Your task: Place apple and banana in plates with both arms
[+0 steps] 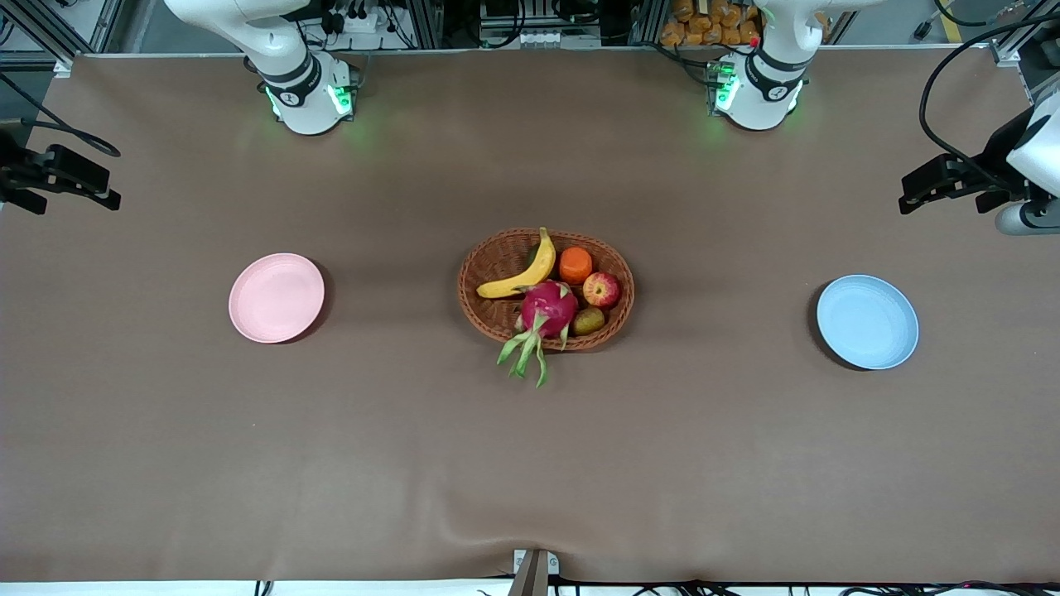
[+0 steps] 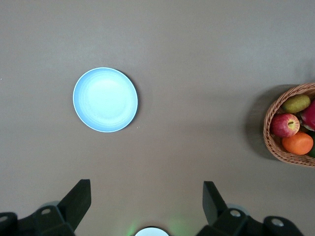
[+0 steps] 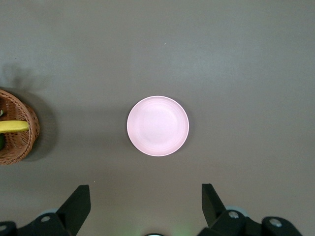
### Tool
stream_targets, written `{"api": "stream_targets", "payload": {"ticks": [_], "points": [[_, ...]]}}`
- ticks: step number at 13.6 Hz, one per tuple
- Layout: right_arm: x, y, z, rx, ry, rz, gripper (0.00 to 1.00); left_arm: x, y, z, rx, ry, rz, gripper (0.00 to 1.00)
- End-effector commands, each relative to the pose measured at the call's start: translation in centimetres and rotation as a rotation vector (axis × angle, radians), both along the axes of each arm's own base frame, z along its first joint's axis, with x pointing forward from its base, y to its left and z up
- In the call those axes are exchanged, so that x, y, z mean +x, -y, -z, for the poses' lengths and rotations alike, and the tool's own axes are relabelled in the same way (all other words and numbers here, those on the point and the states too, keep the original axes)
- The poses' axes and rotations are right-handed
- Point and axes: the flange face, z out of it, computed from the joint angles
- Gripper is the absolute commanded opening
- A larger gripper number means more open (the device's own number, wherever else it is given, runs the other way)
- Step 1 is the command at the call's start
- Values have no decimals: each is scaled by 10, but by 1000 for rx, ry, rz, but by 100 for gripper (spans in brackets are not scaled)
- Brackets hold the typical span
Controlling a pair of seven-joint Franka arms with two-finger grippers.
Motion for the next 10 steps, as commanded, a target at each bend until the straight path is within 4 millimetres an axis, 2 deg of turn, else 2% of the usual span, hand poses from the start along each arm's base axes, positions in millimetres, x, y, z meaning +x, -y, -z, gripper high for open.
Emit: {"api": "stream_targets", "payload": {"ticks": [1,9,10], "points": [[-6,-2,-5,0,16,-19,100,1,2,-2,-14,5,9,100],[-6,-3,-7,2,14,-19,100,4,5,6,-17,-10,0,100],[-6,-4,-7,2,14,-19,100,9,12,14,-22,-25,11,100]]}}
